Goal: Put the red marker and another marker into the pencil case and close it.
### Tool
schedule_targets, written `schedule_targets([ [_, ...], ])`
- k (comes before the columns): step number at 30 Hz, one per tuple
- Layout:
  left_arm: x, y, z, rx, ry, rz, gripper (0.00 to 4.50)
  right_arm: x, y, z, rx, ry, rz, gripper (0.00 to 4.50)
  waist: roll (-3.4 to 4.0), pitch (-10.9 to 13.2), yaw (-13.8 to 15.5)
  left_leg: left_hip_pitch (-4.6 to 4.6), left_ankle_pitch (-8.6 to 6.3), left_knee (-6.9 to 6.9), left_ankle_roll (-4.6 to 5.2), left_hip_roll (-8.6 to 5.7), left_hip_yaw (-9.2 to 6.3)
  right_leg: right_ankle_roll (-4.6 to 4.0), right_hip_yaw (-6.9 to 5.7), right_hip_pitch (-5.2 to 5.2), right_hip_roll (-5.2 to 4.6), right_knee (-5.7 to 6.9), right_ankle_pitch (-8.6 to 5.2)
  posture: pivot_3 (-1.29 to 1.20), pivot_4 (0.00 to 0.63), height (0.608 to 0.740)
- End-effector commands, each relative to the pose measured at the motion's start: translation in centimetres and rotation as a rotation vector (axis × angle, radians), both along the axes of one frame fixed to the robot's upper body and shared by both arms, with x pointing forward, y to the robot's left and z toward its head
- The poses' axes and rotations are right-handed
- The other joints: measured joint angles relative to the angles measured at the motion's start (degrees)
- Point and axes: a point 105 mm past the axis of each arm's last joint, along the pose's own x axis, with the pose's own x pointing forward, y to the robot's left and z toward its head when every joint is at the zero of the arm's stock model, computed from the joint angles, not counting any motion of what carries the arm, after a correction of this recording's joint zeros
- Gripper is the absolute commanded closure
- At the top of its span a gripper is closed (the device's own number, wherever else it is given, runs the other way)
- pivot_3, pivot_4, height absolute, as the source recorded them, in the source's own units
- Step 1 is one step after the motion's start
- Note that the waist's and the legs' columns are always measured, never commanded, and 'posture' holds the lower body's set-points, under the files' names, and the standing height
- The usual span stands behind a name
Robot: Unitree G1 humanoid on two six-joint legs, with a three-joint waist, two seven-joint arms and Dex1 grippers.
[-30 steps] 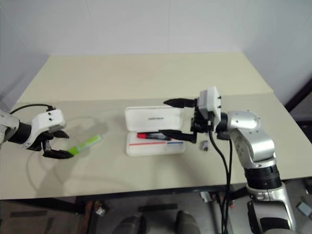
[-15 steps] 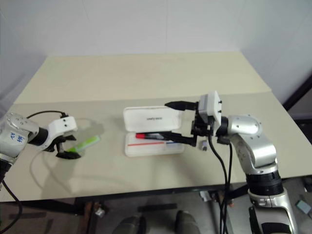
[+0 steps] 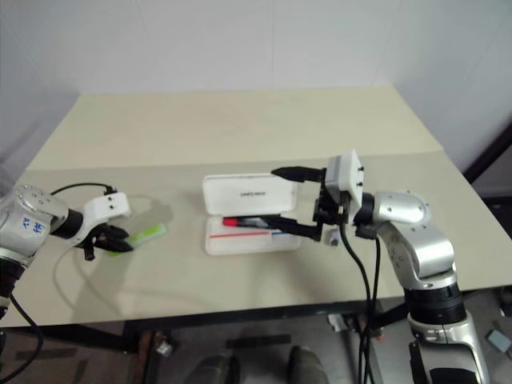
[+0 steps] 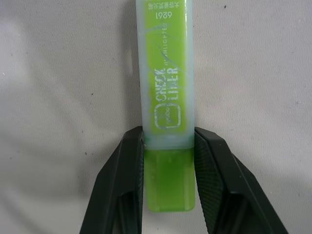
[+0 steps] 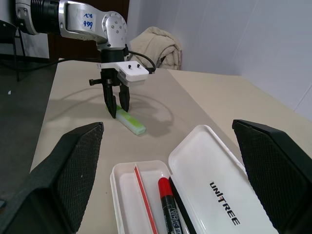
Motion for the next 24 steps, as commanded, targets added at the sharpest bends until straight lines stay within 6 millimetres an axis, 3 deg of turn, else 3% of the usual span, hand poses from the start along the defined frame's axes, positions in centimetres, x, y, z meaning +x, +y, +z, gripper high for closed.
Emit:
schedule_targets([
  [1,0.0,-0.6,1.1,-0.023,-0.036,-0.035,3.43,-0.5,-0.2,1.1,0.01,-0.056,0.007,0.0,0.0,0.0,0.0,0.0,0.0,0.0,0.0,0.0,0.0,0.0,0.0,0.0,0.0,-0.01,0.0,0.0,0.15,0.74],
  [6,-0.6,-3.4,3.4,-0.091,-0.065,-0.171,3.43,0.0,-0.8,0.8,-0.001,-0.046,-0.013,0.0,-0.01,0.0,0.1,-0.11,-0.03,-0.01,0.04,0.01,-0.01,0.02,-0.02,-0.01,0.0,-0.04,0.02,0.0,0.15,0.74],
  [13,-2.0,-9.7,6.9,-0.217,-0.103,-0.374,3.43,1.6,-3.4,0.0,-0.023,-0.013,-0.109,0.0,-0.01,0.0,0.1,-0.21,-0.14,-0.02,0.19,-0.05,0.04,0.08,0.0,0.01,-0.02,-0.19,0.04,0.0,0.15,0.74],
  [20,-2.2,-15.3,5.3,-0.27,-0.074,-0.519,3.43,2.0,-5.5,-0.6,-0.047,-0.012,-0.196,0.0,-0.01,0.0,-0.1,-0.17,-0.14,-0.01,0.18,-0.16,0.14,0.12,0.06,0.02,0.05,-0.15,0.05,0.0,0.15,0.74],
  [24,-1.1,-16.9,4.4,-0.246,-0.092,-0.556,3.43,1.6,-5.7,-0.7,-0.039,-0.012,-0.212,0.0,-0.01,0.0,-0.1,-0.16,-0.13,0.04,0.16,-0.18,0.13,0.11,0.08,0.0,0.09,-0.1,0.06,0.0,0.15,0.74],
])
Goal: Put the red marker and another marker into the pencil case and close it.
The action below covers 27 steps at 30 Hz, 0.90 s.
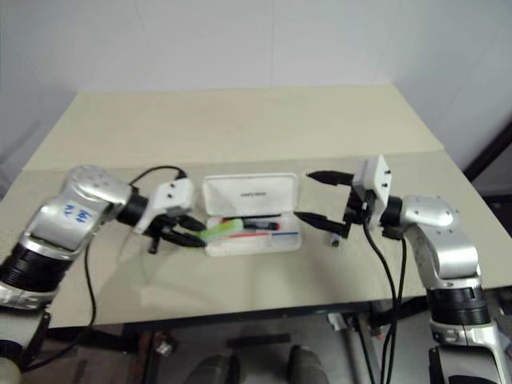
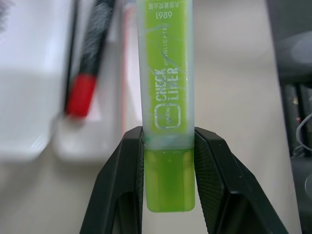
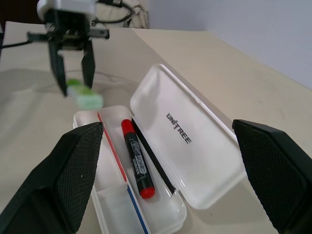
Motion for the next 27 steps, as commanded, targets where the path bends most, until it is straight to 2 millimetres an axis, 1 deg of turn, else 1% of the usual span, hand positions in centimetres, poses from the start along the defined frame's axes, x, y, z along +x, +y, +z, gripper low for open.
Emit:
schedule_targets([
  [1,1.1,-1.0,0.5,0.035,-0.089,-0.035,3.43,-1.0,-0.3,1.3,0.005,-0.07,-0.014,0.0,0.0,0.0,0.1,0.01,0.0,0.0,-0.01,0.0,-0.01,0.0,0.0,0.0,0.0,0.0,0.0,0.0,0.15,0.74],
  [6,1.7,-2.4,-0.2,0.057,-0.108,-0.092,3.43,-1.6,-0.5,1.2,0.013,-0.067,-0.041,0.0,0.0,0.0,0.1,0.02,0.01,0.04,-0.01,-0.01,-0.01,0.0,0.03,0.01,-0.03,-0.08,0.0,0.0,0.15,0.74],
  [10,2.0,-3.0,-0.8,0.084,-0.116,-0.138,3.43,-2.3,-0.8,1.0,0.021,-0.063,-0.076,0.0,0.0,0.0,0.2,0.01,0.01,0.04,0.0,0.01,-0.02,0.02,0.03,0.02,-0.05,-0.06,0.01,0.0,0.15,0.74],
  [19,2.4,-2.5,-1.5,0.124,-0.113,-0.142,3.43,-2.6,-0.9,1.1,0.03,-0.066,-0.103,0.0,0.0,0.0,0.2,0.03,0.01,0.06,0.01,0.03,-0.03,0.02,0.04,0.02,-0.04,-0.16,0.01,0.0,0.15,0.74],
  [21,3.0,-2.5,-1.5,0.122,-0.129,-0.112,2.69,-2.6,-0.9,1.1,0.033,-0.067,-0.108,0.0,0.0,0.0,0.2,0.02,0.01,0.06,0.01,0.04,-0.02,0.02,0.05,0.02,-0.05,-0.16,0.01,0.0,0.15,0.74],
  [23,3.2,-2.6,-1.5,0.125,-0.138,-0.107,2.11,-2.6,-0.9,1.1,0.035,-0.067,-0.111,0.0,0.0,0.0,0.2,0.02,0.01,0.06,0.01,0.04,-0.03,0.02,0.05,0.02,-0.05,-0.15,0.01,0.0,0.15,0.74],
  [27,3.2,-2.7,-1.3,0.117,-0.139,-0.11,0.78,-2.5,-0.9,1.2,0.037,-0.067,-0.113,0.0,0.0,0.0,0.2,0.03,0.02,0.1,0.03,0.05,-0.03,0.03,0.05,0.04,-0.06,-0.13,0.02,0.0,0.15,0.74],
])
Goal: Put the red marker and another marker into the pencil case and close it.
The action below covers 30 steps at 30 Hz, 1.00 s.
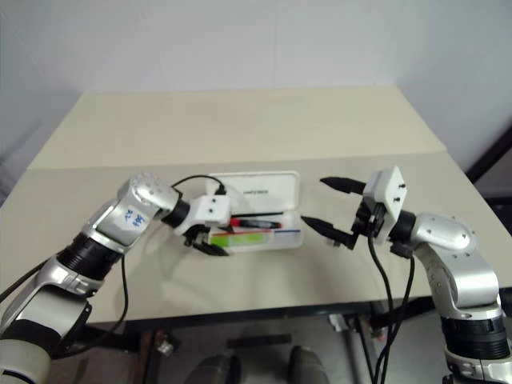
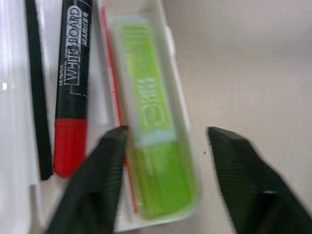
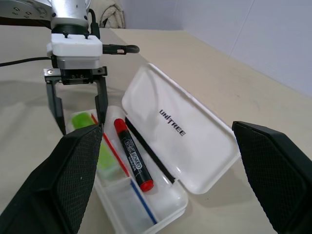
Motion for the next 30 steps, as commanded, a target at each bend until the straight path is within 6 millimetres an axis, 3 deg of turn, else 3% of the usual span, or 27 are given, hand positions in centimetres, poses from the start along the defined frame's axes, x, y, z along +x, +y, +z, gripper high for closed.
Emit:
schedule_targets([
  [1,0.6,-0.2,1.4,-0.013,-0.06,0.007,0.52,-0.5,-0.1,1.3,0.007,-0.058,0.0,0.0,0.0,0.0,0.0,0.0,0.01,0.01,0.02,0.01,-0.01,0.0,0.0,0.0,-0.02,0.02,0.0,0.0,0.15,0.74],
  [2,0.5,-0.4,1.6,-0.022,-0.054,0.0,0.14,-0.4,0.0,1.3,0.008,-0.058,0.0,0.0,0.0,0.0,0.0,0.0,0.03,0.01,0.03,0.01,-0.01,0.01,0.01,0.0,-0.02,0.03,0.01,0.0,0.15,0.74],
  [3,0.4,-0.5,1.6,-0.028,-0.049,-0.006,0.04,-0.4,0.0,1.3,0.008,-0.058,0.0,0.0,0.0,0.0,0.0,0.0,0.03,0.03,0.03,0.01,-0.01,0.01,0.01,0.01,-0.03,0.04,0.01,0.0,0.15,0.74],
  [10,-1.5,-3.1,4.3,-0.222,0.027,-0.079,0.04,0.1,0.2,0.5,-0.001,0.012,-0.007,0.0,0.0,0.0,0.0,-0.04,0.02,0.0,0.04,0.01,-0.03,0.03,0.0,0.0,-0.02,0.03,0.02,0.0,0.15,0.74],
  [14,-2.2,-2.8,5.7,-0.318,-0.017,-0.156,0.04,0.9,-0.3,-1.1,-0.043,0.152,-0.116,0.0,0.0,0.0,-0.2,-0.03,0.02,-0.01,0.05,0.02,0.0,0.03,0.05,0.0,-0.03,0.05,0.02,0.0,0.15,0.74],
  [18,-1.7,-1.2,6.8,-0.401,-0.1,-0.181,0.04,0.8,-0.5,-1.7,-0.033,0.272,-0.214,0.0,0.01,0.0,-0.1,0.0,0.03,-0.01,0.03,0.08,-0.02,0.0,0.05,-0.02,-0.03,-0.01,0.01,0.0,0.15,0.74],
  [21,-2.0,1.4,7.2,-0.456,-0.138,-0.236,0.04,0.3,-1.2,-3.0,-0.067,0.386,-0.338,0.0,0.01,0.0,-0.1,0.01,0.03,-0.02,0.01,0.12,-0.04,-0.02,0.04,-0.03,-0.05,-0.02,0.0,0.0,0.15,0.74],
  [23,-2.4,3.2,6.7,-0.445,-0.09,-0.231,0.04,0.2,-2.0,-4.2,-0.097,0.45,-0.448,0.0,0.01,0.0,-0.1,0.01,0.02,-0.04,-0.01,0.14,-0.03,-0.06,0.03,-0.04,-0.06,-0.05,0.0,0.0,0.15,0.74],
  [30,-1.6,5.9,6.4,-0.45,-0.161,-0.19,0.04,0.6,-3.1,-6.2,-0.072,0.546,-0.62,0.0,0.01,0.0,0.7,-0.05,0.0,-0.05,0.04,0.13,-0.01,-0.12,-0.03,0.01,-0.09,-0.35,0.12,0.0,0.15,0.74],
])
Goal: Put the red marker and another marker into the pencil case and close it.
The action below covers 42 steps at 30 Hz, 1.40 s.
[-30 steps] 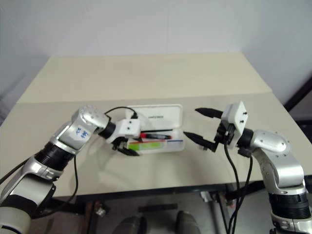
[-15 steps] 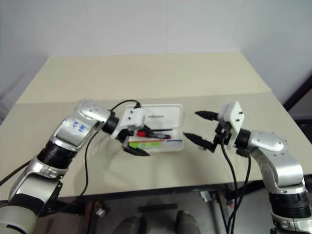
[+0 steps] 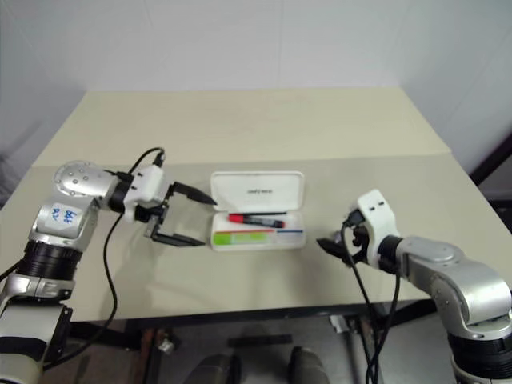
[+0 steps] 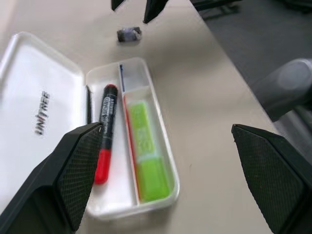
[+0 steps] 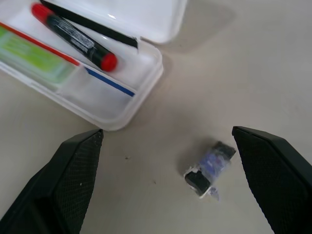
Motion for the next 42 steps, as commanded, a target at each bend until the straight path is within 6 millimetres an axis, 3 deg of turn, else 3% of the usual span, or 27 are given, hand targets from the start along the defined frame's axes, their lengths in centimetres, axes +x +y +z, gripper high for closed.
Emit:
schedule_targets([
  [1,0.1,1.2,0.6,-0.02,-0.031,0.016,0.04,0.1,-0.7,0.4,-0.012,-0.025,-0.078,0.0,0.0,0.0,0.1,-0.01,0.0,-0.01,0.0,-0.01,0.01,0.02,0.0,-0.01,0.0,0.0,0.01,0.0,0.15,0.74],
  [10,-0.2,3.3,1.3,-0.025,-0.062,0.074,0.04,1.3,-2.6,-2.6,-0.02,0.055,-0.279,0.0,-0.02,0.0,-0.1,-0.04,-0.03,-0.08,0.05,0.0,0.11,0.06,-0.02,-0.03,0.06,0.02,0.04,0.0,0.15,0.74],
  [17,-0.9,3.2,1.3,-0.029,-0.06,0.072,0.04,1.9,-1.8,-4.5,-0.004,0.119,-0.292,0.0,-0.11,-0.1,-0.7,0.01,-0.02,-0.05,0.06,0.02,0.11,0.06,-0.02,0.01,0.08,0.03,0.04,0.0,0.15,0.74],
  [20,-1.3,3.2,1.5,-0.036,-0.061,0.074,0.0,2.1,-0.7,-4.6,0.031,0.136,-0.272,0.63,-0.14,-0.1,-1.2,0.07,-0.01,-0.04,0.07,0.03,0.13,0.06,0.0,0.06,0.08,0.01,0.08,0.0,0.15,0.74],
  [30,-1.9,3.5,1.4,-0.033,-0.064,0.102,0.0,2.2,0.0,-4.7,-0.014,0.151,-0.215,4.06,-0.16,-0.1,-2.2,0.13,-0.01,-0.12,0.05,0.2,0.14,-0.08,-0.04,0.02,0.19,0.07,0.04,0.0,0.15,0.74],
  [34,-1.9,3.5,1.3,-0.035,-0.071,0.11,0.0,2.8,1.1,-3.1,0.011,0.045,-0.101,4.2,-0.16,-0.1,-2.4,0.15,-0.01,-0.11,0.05,0.19,0.19,-0.05,-0.01,0.02,0.18,0.04,0.05,0.0,0.15,0.74],
  [37,-1.9,3.7,1.2,-0.037,-0.076,0.12,0.0,2.3,2.3,-2.0,-0.038,-0.053,0.084,4.2,-0.11,-0.1,-2.3,0.14,-0.01,-0.13,0.05,0.19,0.19,-0.06,-0.02,-0.01,0.2,0.04,0.05,0.0,0.15,0.74],
  [42,-2.0,4.0,1.0,-0.031,-0.08,0.134,0.0,2.0,2.6,-0.7,-0.122,-0.164,0.353,4.2,-0.07,0.0,-2.1,0.06,-0.02,-0.14,0.07,0.11,0.21,0.05,-0.02,0.01,0.16,-0.1,0.1,0.0,0.15,0.74],
])
